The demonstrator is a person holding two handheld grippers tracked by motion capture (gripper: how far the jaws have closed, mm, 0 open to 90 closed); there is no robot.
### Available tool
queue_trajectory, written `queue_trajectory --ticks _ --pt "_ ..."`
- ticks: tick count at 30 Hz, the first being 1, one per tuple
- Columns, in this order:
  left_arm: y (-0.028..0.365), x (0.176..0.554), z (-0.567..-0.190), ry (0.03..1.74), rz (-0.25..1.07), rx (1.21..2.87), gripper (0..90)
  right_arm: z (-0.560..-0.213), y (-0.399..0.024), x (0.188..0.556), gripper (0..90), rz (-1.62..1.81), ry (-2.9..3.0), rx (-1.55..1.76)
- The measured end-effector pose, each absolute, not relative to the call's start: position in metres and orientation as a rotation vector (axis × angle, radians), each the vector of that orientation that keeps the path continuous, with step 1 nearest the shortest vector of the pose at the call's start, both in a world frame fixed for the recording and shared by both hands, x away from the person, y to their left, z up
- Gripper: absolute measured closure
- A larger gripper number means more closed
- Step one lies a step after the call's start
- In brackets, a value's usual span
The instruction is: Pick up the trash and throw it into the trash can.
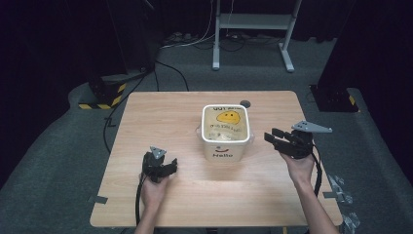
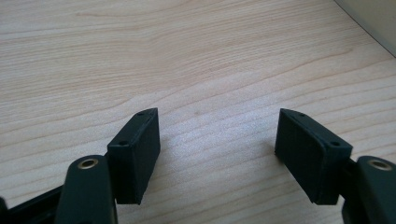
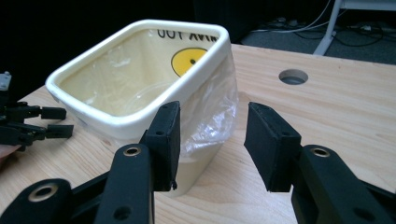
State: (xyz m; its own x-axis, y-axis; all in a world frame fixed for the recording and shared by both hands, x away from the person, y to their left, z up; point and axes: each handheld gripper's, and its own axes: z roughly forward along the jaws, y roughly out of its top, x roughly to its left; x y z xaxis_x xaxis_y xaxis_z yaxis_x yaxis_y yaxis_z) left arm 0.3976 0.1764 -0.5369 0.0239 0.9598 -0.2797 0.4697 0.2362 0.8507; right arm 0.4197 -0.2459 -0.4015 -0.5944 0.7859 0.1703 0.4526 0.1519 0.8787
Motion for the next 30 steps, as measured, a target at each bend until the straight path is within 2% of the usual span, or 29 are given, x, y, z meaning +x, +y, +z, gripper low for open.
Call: queue_trajectory --ticks 30 --pt "0.176 0.398 -0.537 1.593 0.671 1.372 30.9 -0.455 -0.262 0.407 55.5 1.293 2.094 1.317"
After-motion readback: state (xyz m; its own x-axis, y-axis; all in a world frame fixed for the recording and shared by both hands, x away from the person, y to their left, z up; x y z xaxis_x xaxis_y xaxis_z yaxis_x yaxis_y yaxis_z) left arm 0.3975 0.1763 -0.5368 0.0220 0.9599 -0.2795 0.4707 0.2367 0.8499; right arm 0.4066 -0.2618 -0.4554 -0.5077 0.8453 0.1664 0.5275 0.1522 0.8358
